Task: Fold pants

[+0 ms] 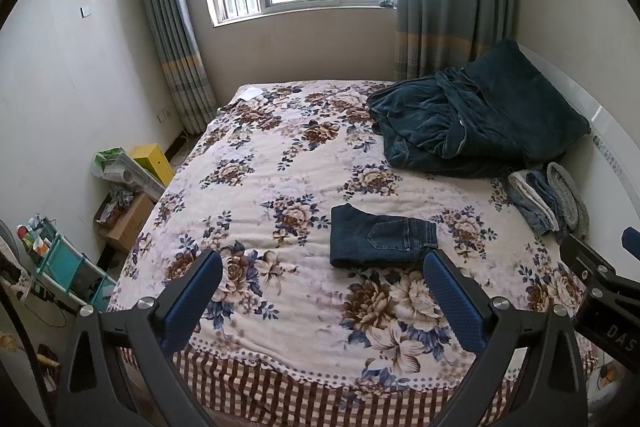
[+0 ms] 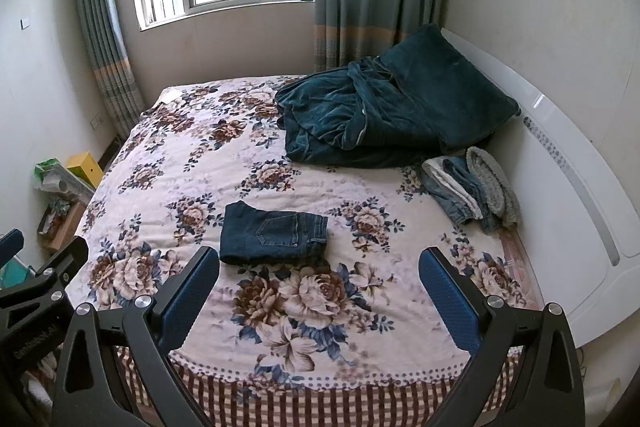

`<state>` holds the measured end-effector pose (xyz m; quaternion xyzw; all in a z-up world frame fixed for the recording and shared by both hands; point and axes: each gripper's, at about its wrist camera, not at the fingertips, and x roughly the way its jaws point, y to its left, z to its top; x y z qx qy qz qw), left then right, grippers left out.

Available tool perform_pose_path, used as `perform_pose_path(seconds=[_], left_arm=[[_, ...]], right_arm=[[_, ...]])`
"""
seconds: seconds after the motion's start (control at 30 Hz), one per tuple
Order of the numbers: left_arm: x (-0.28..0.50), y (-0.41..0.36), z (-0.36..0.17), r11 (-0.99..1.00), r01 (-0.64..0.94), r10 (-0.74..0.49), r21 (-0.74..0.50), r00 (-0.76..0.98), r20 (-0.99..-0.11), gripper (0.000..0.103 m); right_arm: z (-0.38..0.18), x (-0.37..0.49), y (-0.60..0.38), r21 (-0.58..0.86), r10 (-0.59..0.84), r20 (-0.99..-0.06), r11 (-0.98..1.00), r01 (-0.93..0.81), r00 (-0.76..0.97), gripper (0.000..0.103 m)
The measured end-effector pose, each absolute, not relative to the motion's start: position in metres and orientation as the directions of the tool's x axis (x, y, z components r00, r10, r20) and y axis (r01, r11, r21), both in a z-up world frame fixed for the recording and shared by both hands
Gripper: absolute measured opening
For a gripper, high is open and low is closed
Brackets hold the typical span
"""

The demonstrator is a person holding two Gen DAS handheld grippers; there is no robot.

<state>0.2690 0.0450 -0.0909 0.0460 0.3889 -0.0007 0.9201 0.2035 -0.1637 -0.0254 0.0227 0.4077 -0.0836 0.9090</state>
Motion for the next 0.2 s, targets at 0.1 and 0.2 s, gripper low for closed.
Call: perform_pose_path(seconds=[0.1,0.2], left_arm=[[0.2672,0.0407,-0.089,0.996,0.034,0.037,0.086,0.704,-0.71,0.103],[0.2646,0.0389,-0.0869,0.996,0.033,0.036,0.084,0.707,-0.706,0.103]], right_arm=[[-0.0254,0.2028,-0.1633,-0.026,-0.134,-0.746,0.985,0.173,0.653,0.102],[-0.0241,0.2031,-0.164,-0.028,-0.136,-0.743,0.985,0.172,0.656,0.102]])
